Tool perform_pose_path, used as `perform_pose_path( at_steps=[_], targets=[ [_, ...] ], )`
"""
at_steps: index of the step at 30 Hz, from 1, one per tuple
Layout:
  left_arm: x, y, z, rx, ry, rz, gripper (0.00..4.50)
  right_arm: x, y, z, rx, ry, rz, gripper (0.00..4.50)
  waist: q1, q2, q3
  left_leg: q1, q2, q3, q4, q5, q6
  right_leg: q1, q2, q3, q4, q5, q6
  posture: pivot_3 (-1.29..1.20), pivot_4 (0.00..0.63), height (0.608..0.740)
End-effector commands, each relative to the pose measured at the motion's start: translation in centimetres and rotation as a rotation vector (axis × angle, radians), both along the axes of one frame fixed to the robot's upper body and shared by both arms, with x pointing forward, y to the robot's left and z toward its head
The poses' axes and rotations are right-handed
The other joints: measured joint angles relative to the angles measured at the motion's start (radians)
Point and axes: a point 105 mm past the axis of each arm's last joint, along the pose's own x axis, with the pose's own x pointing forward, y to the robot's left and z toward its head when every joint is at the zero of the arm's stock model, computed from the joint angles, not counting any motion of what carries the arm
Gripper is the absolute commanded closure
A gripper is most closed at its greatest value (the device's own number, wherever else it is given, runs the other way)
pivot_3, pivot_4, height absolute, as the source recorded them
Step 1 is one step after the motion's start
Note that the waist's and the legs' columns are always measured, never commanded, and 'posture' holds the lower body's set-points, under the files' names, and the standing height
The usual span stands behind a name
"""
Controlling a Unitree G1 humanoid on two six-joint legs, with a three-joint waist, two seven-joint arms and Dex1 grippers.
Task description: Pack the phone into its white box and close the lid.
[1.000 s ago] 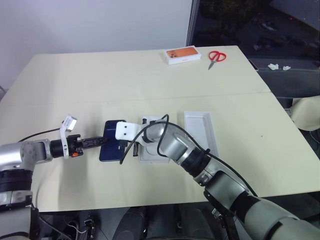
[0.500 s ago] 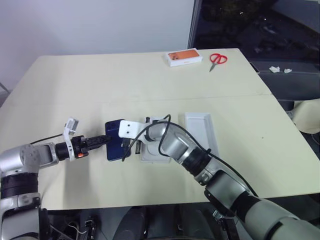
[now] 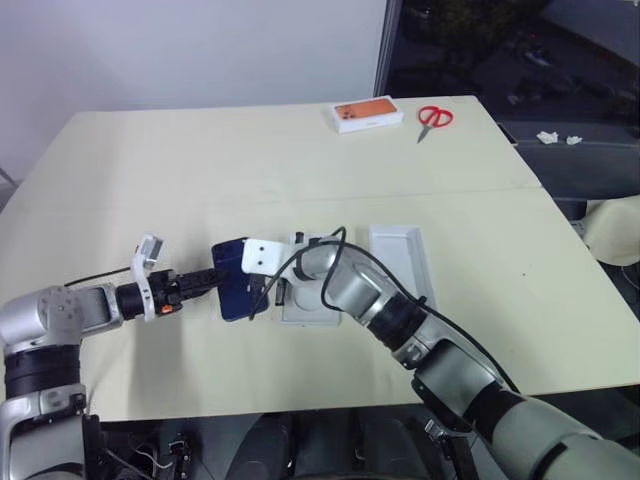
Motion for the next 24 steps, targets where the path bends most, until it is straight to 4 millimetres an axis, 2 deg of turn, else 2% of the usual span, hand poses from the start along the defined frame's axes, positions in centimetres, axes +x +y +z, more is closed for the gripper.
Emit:
perform_pose_path(
  at_steps=[1, 5, 9, 18, 24],
  targets=[
    [-0.4, -1.0, 0.7, 0.046, 0.007, -0.054, 0.0, -1.4, 0.2, -0.7, -0.008, 0.066, 0.056, 4.46, -0.002, 0.0, 0.0, 0.0, 0.0, 0.0, 0.0, 0.0, 0.0, 0.0, 0.0, 0.0, 0.0, 0.0, 0.0, 0.0, 0.15, 0.74],
    [-0.6, -2.1, 1.7, 0.065, -0.013, -0.084, 0.0, -1.4, 0.5, -0.3, 0.002, 0.067, 0.051, 4.46, -0.005, 0.0, 0.0, 0.0, 0.0, 0.0, 0.0, 0.0, 0.0, 0.001, 0.0, 0.0, 0.0, 0.0, 0.0, 0.0, 0.15, 0.74],
    [0.0, -1.8, 0.2, 0.128, 0.012, -0.019, 0.0, -1.6, 0.6, -0.4, 0.004, 0.083, 0.05, 4.46, -0.005, 0.0, 0.0, 0.0, 0.001, 0.0, -0.001, 0.0, 0.0, 0.001, 0.001, 0.0, 0.0, 0.0, 0.0, 0.0, 0.15, 0.74],
    [0.2, -2.3, -0.6, 0.09, 0.02, 0.006, 0.0, -2.3, 0.9, -0.3, 0.02, 0.115, 0.059, 4.46, -0.007, 0.0, 0.0, 0.001, 0.002, 0.001, -0.002, 0.0, -0.001, 0.001, 0.001, 0.0, 0.0, 0.0, 0.0, 0.0, 0.15, 0.74],
    [-0.6, -0.4, 0.5, 0.117, 0.016, 0.025, 0.0, -2.0, 0.1, -0.7, 0.008, 0.108, 0.04, 4.46, -0.021, 0.0, 0.0, 0.001, 0.002, 0.001, -0.003, 0.0, -0.002, 0.001, 0.001, 0.0, 0.0, 0.0, 0.0, 0.0, 0.15, 0.74]
  ],
)
